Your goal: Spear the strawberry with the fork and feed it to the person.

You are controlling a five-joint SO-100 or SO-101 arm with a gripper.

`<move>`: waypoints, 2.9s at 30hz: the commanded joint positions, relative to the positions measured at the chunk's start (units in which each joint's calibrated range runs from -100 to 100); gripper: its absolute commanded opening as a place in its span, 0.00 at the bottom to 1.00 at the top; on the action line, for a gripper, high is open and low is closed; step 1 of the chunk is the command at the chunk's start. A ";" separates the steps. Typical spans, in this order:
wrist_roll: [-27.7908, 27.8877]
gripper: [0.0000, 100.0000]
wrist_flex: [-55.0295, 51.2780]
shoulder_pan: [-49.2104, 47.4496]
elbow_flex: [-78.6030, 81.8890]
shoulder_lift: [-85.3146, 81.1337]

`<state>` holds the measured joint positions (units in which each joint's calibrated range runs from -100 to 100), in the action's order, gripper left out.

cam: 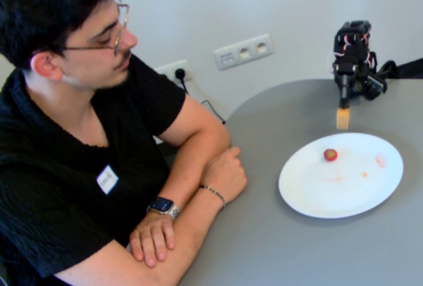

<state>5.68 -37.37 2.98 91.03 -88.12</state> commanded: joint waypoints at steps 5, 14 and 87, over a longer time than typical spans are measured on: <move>-2.90 0.01 5.69 4.86 -18.90 27.93; -3.74 0.01 10.39 4.11 -18.63 29.12; -5.63 0.01 3.42 3.29 -33.50 48.85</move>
<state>0.42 -34.19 6.83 57.70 -37.72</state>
